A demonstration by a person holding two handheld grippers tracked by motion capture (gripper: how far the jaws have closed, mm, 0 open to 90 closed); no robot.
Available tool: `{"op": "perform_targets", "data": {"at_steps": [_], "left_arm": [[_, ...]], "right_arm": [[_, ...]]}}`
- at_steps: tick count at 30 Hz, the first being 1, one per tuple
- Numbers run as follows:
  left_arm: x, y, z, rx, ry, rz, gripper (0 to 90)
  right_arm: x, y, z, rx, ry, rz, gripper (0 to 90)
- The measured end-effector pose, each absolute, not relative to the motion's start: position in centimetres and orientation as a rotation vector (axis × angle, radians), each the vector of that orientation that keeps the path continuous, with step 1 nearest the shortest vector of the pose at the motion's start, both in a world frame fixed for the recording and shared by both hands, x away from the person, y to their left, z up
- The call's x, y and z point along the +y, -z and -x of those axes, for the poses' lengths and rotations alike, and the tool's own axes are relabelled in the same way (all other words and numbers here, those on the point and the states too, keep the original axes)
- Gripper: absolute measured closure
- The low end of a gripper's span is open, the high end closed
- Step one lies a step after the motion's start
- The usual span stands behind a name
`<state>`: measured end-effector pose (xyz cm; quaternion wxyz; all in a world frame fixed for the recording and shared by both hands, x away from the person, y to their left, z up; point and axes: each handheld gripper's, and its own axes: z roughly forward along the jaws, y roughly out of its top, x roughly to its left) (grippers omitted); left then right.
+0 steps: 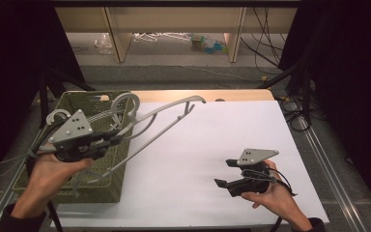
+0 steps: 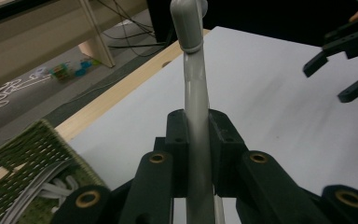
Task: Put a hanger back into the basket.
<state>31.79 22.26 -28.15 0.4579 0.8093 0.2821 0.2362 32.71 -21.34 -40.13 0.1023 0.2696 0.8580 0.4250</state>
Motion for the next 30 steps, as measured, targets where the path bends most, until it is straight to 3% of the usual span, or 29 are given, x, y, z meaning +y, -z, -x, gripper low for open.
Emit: {"op": "perform_targets", "data": {"at_steps": [30], "left_arm": [[34.2,30.8,-36.6,0.957,-0.754,-1.896,79.4]], "right_arm": [[-21.4,40.8,-32.9,2.561,-1.238,-0.800,24.3]]}}
